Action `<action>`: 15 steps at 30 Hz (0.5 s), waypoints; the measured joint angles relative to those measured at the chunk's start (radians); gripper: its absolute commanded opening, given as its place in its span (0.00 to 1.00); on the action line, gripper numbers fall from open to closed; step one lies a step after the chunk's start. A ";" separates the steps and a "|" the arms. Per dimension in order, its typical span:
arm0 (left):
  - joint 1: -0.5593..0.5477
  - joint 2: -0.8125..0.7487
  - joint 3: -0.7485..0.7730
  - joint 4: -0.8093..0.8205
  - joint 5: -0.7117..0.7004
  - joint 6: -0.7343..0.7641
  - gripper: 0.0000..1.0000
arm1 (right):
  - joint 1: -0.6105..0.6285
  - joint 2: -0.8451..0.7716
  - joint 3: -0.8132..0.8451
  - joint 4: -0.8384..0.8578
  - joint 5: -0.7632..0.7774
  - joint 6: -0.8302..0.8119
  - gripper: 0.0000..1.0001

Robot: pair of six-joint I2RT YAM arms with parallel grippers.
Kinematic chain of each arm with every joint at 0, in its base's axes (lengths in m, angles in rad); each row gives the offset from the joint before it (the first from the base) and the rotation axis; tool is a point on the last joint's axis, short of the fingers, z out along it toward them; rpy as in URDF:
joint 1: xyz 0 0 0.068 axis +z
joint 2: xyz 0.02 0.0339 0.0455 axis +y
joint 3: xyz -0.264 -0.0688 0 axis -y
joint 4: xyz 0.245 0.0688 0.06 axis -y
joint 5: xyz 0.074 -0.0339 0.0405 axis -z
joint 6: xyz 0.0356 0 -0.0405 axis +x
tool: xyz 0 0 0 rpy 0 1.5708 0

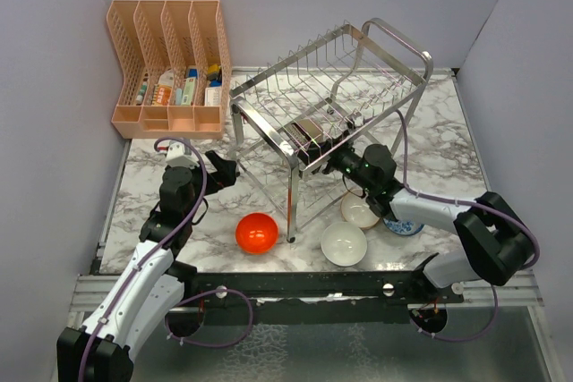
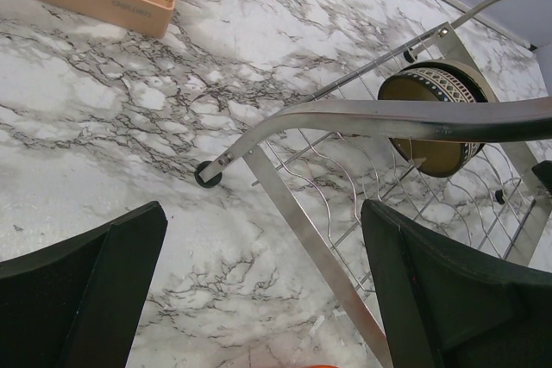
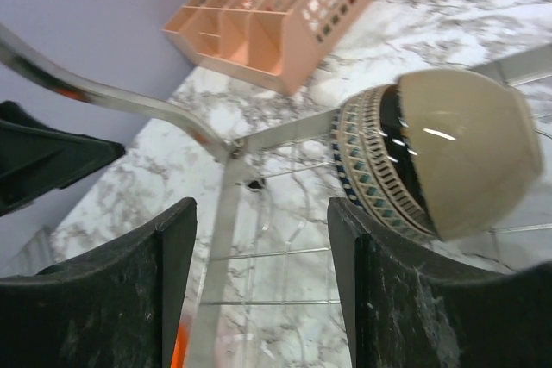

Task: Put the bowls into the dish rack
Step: Adjust the bowl in the dish rack.

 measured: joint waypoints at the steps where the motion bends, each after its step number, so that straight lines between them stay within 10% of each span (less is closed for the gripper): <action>1: 0.000 0.002 0.000 0.000 0.000 0.000 0.99 | 0.001 -0.006 -0.001 -0.021 0.023 -0.010 0.66; 15: 0.000 0.028 0.000 0.019 0.000 0.000 0.99 | 0.000 0.035 -0.021 -0.008 0.137 -0.148 0.69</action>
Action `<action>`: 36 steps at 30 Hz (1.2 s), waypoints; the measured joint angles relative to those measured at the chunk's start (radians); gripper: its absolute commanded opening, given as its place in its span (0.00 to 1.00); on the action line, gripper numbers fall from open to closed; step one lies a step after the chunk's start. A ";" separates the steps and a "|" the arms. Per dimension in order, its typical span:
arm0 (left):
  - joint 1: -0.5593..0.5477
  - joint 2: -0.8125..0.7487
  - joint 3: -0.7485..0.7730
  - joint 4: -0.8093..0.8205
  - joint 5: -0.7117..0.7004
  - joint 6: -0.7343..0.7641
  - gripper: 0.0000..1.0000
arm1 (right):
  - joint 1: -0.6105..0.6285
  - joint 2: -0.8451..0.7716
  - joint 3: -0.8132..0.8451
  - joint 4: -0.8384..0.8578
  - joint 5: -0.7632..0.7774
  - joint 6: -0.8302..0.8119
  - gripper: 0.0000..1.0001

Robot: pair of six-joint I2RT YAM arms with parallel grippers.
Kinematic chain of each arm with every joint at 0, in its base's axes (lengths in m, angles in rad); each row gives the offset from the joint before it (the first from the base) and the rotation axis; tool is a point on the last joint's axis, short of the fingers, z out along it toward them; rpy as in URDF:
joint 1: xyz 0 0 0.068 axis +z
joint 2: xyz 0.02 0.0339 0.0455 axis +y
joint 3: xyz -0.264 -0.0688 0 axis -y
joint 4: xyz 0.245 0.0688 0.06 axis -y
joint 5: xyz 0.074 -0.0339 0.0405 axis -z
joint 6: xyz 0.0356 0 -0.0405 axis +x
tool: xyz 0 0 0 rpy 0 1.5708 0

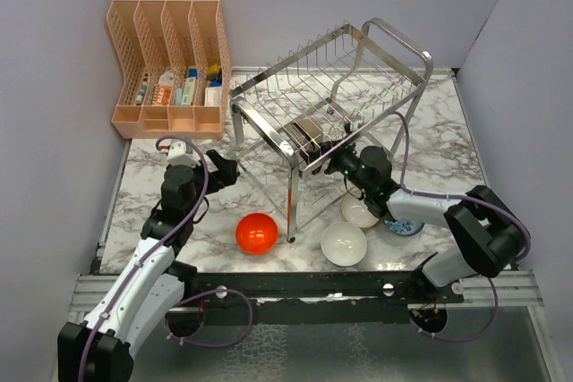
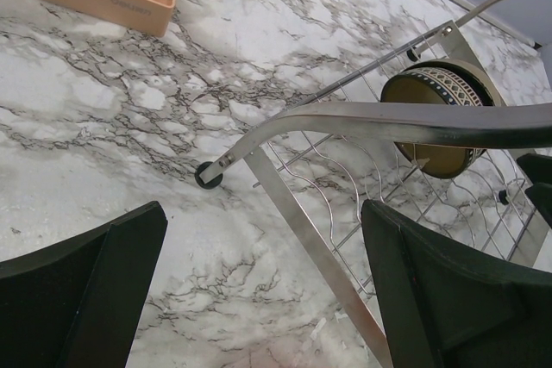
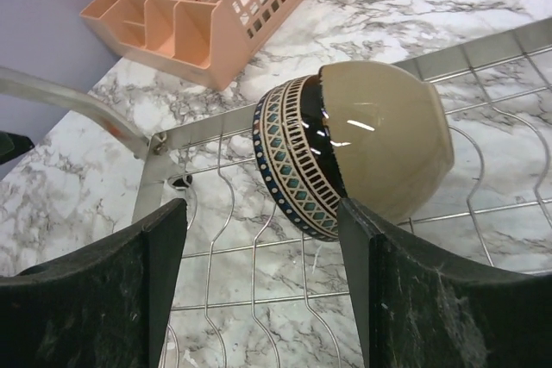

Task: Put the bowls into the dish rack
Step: Adjust the bowl in the dish rack.

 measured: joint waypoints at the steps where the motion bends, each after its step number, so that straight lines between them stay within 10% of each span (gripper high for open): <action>1: 0.000 0.001 0.000 0.001 0.000 0.000 0.99 | 0.000 0.013 0.000 0.017 -0.015 -0.005 0.68; 36: 0.000 -0.016 -0.015 0.003 0.000 0.003 0.99 | 0.006 0.325 0.166 0.288 -0.253 0.026 0.67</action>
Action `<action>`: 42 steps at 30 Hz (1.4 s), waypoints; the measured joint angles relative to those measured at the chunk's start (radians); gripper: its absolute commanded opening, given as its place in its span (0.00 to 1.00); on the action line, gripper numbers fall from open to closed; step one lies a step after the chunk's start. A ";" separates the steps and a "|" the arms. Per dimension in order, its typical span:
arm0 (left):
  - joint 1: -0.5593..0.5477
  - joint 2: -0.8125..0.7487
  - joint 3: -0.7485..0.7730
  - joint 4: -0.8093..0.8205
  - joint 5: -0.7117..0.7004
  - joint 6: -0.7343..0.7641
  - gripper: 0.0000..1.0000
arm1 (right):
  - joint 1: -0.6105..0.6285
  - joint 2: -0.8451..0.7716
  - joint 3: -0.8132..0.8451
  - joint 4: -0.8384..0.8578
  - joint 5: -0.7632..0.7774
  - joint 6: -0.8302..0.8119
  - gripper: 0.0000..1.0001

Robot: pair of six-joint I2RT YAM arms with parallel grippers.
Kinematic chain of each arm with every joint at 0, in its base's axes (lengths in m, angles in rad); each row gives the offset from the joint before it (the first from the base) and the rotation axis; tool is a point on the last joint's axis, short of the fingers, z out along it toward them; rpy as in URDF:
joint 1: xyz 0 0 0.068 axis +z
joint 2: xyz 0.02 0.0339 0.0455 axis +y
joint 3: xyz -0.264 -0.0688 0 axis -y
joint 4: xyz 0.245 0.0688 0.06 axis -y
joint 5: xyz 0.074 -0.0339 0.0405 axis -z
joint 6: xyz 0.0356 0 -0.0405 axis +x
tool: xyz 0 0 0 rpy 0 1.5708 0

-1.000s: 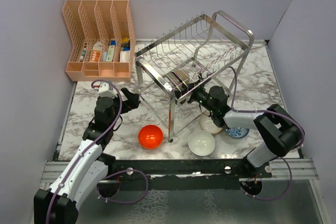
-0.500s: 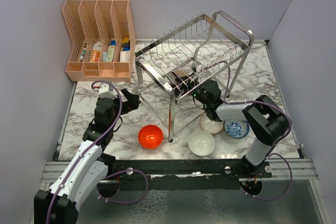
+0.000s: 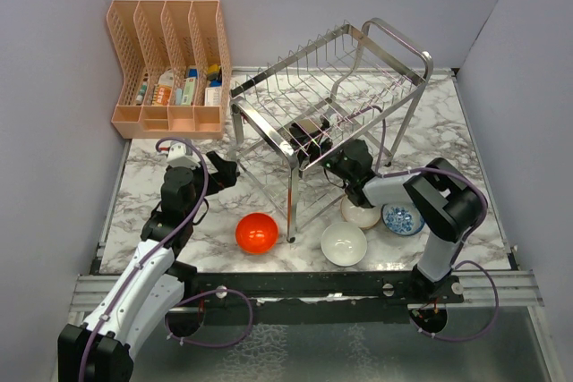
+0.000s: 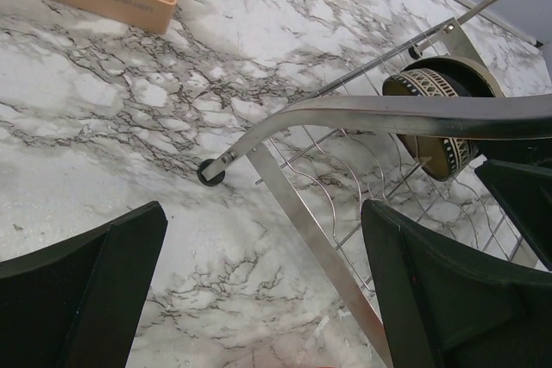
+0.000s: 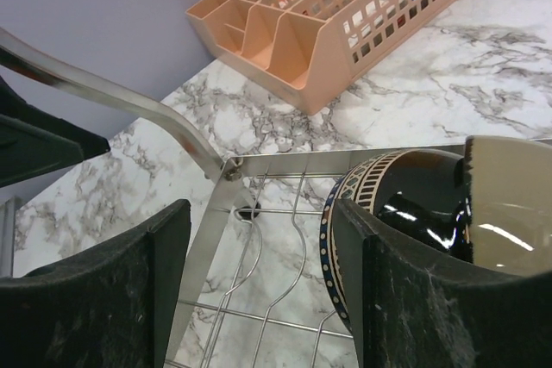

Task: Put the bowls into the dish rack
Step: Adjust the bowl in the dish rack.

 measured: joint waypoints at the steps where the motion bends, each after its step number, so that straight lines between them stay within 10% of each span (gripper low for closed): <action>1: 0.000 0.001 0.000 0.000 0.000 0.000 0.99 | 0.002 0.004 0.000 0.002 -0.005 0.005 0.66; 42: 0.000 -0.017 0.000 0.000 0.000 0.000 0.99 | 0.045 -0.173 0.066 -0.471 0.092 -0.039 0.90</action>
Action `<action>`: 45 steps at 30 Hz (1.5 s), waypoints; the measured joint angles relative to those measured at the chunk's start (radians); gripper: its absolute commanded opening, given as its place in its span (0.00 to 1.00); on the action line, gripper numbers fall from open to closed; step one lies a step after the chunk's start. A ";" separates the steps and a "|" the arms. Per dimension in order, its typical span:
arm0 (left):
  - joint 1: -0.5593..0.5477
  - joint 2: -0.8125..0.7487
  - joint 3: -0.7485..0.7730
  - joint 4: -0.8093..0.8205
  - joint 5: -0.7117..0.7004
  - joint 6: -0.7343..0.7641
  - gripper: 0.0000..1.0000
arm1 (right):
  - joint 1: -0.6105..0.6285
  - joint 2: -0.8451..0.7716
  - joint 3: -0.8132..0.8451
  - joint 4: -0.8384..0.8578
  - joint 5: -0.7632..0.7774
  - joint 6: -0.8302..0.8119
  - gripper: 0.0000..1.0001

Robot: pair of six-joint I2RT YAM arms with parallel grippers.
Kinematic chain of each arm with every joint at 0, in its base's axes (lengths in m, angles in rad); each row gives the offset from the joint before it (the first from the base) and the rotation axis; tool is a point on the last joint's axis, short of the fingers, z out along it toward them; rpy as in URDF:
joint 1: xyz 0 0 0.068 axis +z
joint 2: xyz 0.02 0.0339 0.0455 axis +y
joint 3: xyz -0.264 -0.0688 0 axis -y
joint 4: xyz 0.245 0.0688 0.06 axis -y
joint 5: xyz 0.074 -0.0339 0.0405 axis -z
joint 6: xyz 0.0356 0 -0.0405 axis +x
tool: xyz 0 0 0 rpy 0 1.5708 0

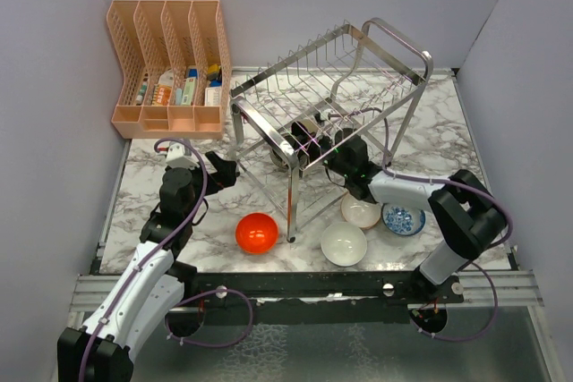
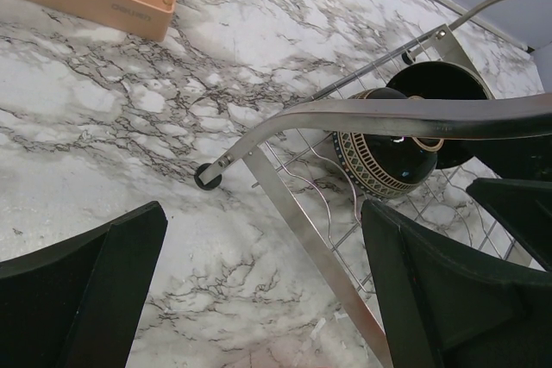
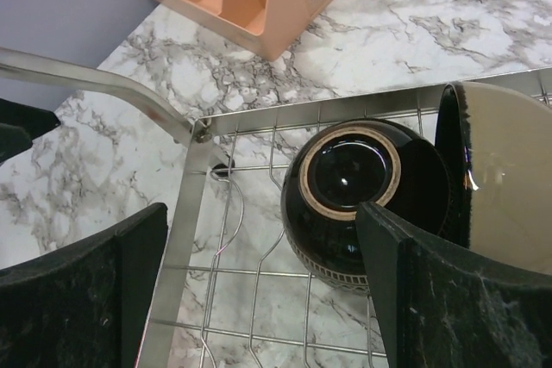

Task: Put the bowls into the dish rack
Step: Adjust the bowl in the dish rack.

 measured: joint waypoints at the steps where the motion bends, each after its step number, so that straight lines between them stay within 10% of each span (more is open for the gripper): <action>1: 0.000 0.000 0.000 0.000 0.000 0.000 0.99 | 0.000 0.010 0.013 -0.008 0.006 -0.006 0.90; 34: 0.000 0.005 0.000 0.000 0.000 0.000 0.99 | 0.015 0.128 0.122 -0.043 -0.089 -0.001 0.88; 45: 0.000 0.007 0.000 0.000 0.000 0.000 0.99 | 0.054 0.113 0.119 -0.065 0.114 -0.026 0.88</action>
